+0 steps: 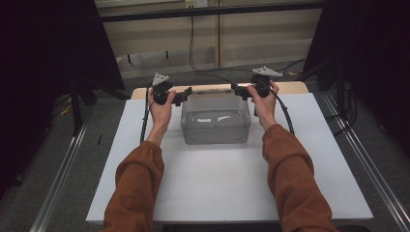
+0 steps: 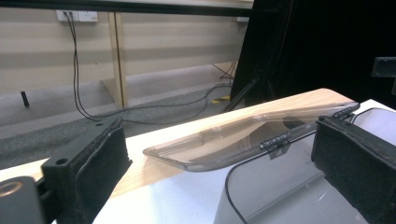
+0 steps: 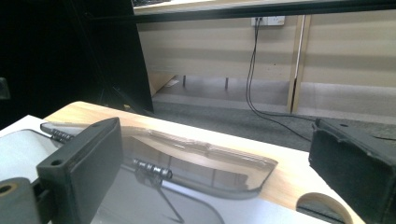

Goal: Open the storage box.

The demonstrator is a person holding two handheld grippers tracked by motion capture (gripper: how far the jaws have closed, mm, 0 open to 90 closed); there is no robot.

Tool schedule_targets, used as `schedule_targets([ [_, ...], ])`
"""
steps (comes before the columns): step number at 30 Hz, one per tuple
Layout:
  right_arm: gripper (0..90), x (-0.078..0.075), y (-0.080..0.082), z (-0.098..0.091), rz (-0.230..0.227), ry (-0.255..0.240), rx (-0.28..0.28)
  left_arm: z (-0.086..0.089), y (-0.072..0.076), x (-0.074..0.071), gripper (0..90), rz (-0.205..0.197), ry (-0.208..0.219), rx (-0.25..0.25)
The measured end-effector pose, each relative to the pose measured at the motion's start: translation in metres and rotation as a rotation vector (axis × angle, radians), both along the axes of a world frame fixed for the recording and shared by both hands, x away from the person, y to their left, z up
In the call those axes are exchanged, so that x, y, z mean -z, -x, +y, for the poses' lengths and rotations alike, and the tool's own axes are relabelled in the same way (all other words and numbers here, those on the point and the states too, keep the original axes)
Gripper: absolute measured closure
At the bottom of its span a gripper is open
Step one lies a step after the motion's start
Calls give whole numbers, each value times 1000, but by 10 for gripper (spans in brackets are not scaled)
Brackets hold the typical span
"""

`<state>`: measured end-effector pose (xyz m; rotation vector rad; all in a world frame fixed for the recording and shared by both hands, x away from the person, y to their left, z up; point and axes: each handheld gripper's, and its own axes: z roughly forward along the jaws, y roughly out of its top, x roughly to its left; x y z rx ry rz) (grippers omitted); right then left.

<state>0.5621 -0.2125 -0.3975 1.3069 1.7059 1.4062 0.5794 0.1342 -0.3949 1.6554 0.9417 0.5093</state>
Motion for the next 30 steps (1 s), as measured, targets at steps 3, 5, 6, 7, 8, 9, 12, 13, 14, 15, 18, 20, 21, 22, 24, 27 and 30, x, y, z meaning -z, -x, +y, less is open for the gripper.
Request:
schedule_targets([
  [3, 26, 0, 6, -2, -15, 12, 0, 2, 5, -1, 35, -5, 3, 3],
  [5, 25, 0, 10, -3, -14, 22, -1, 3, 9, -2, 33, -11, 9, -2],
  [6, 25, 0, 12, -4, -19, 27, 0, 3, 11, -2, 33, -16, 12, -1],
  [7, 25, 0, 14, -4, -24, 26, 1, 3, 15, -3, 33, -21, 17, -6],
  [8, 26, 0, 18, -6, -33, 22, 3, 3, 18, -4, 34, -26, 15, -11],
  [9, 25, -1, 20, -7, -36, 21, 5, 3, 21, -4, 36, -34, 10, -18],
  [12, 23, -6, 26, -10, -56, 27, 3, 3, 27, -7, 40, -49, 11, -5],
  [13, 23, -7, 28, -11, -61, 29, 5, 3, 29, -7, 40, -52, 15, -3],
  [14, 23, -8, 30, -12, -68, 36, 11, 3, 31, -8, 40, -58, 14, -4],
  [15, 23, -9, 32, -13, -71, 39, 17, 4, 33, -9, 40, -58, 9, -1],
  [18, 23, -9, 37, -16, -83, 55, 20, 4, 39, -9, 39, -66, 27, -1],
  [20, 21, -9, 42, -16, -88, 51, 18, 4, 42, -10, 39, -78, -2, 4],
  [21, 20, -9, 44, -16, -91, 51, 18, 4, 44, -9, 39, -83, 1, 0],
  [22, 19, -9, 47, -16, -92, 51, 19, 4, 46, -9, 39, -86, -1, 0],
  [24, 17, -8, 50, -15, -102, 58, 18, 5, 50, -8, 39, -88, 8, -1],
  [27, 13, -5, 55, -15, -103, 66, 17, 5, 55, -8, 39, -99, 20, 2],
  [30, 4, -3, 61, -16, -111, 69, 25, 5, 61, -9, 39, -111, 3, 9],
])
